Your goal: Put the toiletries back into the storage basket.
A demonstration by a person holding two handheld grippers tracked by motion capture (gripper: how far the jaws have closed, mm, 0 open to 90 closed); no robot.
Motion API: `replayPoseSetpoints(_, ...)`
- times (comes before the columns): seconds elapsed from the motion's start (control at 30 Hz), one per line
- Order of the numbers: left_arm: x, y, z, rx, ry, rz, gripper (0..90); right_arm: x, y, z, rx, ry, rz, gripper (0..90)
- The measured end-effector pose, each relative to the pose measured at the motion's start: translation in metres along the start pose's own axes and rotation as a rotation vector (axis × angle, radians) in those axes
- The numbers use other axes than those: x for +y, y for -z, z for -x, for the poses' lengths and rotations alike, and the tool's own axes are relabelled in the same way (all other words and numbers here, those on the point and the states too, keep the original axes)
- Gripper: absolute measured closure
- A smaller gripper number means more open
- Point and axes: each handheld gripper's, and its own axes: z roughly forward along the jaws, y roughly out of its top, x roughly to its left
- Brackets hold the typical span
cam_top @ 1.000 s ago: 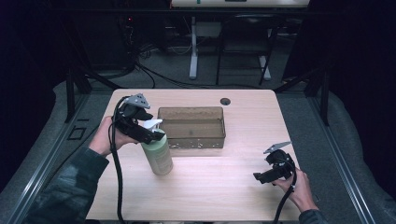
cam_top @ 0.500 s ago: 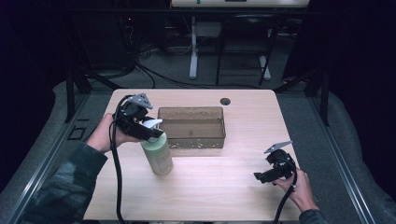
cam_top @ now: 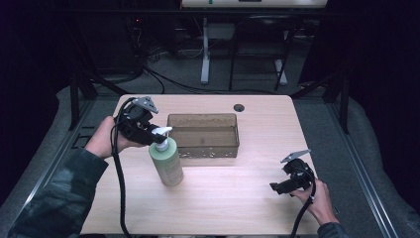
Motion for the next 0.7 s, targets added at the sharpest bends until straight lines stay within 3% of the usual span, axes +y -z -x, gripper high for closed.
replayPoseSetpoints(0.7, 0.013, 0.002, 0.002, 0.006, -0.033, -0.125, 62.6, -0.001, 0.001, 0.002, -0.008, 0.01, 0.0, 2.3)
